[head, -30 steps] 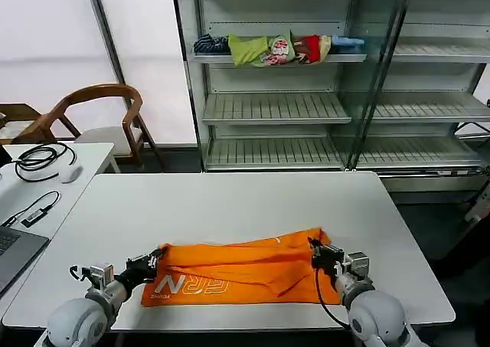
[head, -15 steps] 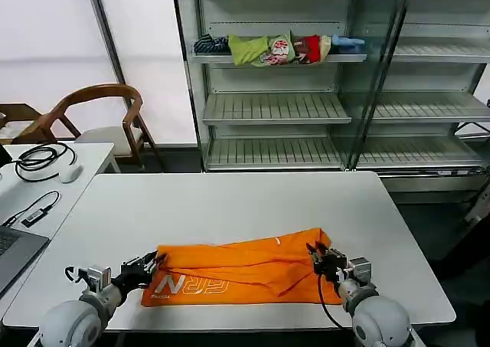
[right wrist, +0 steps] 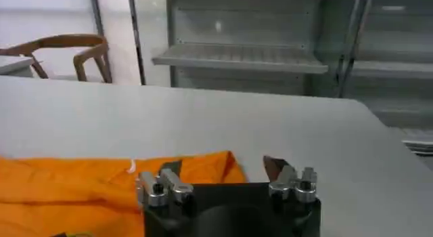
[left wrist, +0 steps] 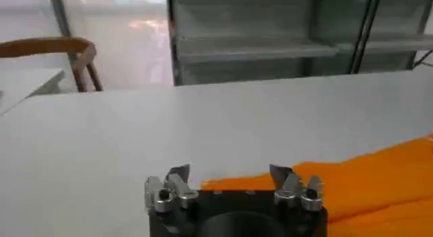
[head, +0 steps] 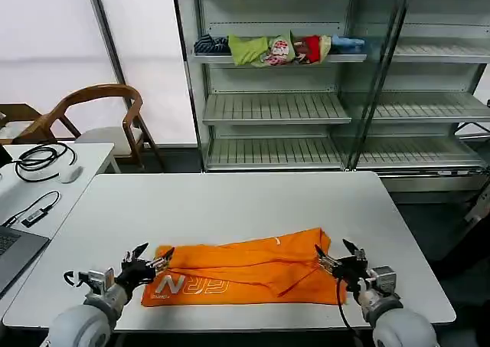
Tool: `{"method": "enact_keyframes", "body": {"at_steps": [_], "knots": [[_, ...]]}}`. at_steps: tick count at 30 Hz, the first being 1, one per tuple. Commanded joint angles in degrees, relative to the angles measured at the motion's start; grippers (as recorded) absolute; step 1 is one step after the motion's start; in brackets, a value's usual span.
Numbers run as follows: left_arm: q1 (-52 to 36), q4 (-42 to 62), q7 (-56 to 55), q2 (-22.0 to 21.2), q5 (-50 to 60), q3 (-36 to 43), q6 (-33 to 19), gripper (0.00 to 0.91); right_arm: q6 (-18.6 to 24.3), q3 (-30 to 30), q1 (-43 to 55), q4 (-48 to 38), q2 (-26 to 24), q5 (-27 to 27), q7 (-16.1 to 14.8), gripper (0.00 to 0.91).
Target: Fold and organize the clothes.
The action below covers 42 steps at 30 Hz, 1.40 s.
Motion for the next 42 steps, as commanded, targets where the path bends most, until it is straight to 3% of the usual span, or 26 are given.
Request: {"method": "enact_keyframes", "body": {"at_steps": [1, 11, 30, 32, 42], "knots": [[1.93, -1.81, -20.21, -1.24, -1.77, 8.51, -3.01, 0.907, 1.25, 6.87, -5.57, 3.18, 0.39, -1.03, -0.62, 0.907], [-0.92, -0.80, -28.22, -1.90, -4.88, 10.90, -2.86, 0.907, 1.91, 6.48, -5.39, 2.60, 0.96, -2.80, -0.75, 0.907], [-1.05, -0.04, -27.49, -2.30, -5.37, 12.49, -0.32, 0.907, 1.96, 6.36, -4.53, 2.17, 1.02, -2.90, -0.73, 0.907], [-1.15, -0.12, -26.97, -2.23, -5.33, 12.48, -0.17, 0.050, 1.95, 6.35, -4.53, 2.15, 1.03, -2.90, -0.71, 0.907], [-0.39, -0.56, -25.99, -2.25, -5.21, 12.84, -0.38, 0.020, 1.96, 6.13, -4.65, 2.11, 1.14, -3.02, -0.62, 0.907]]}}
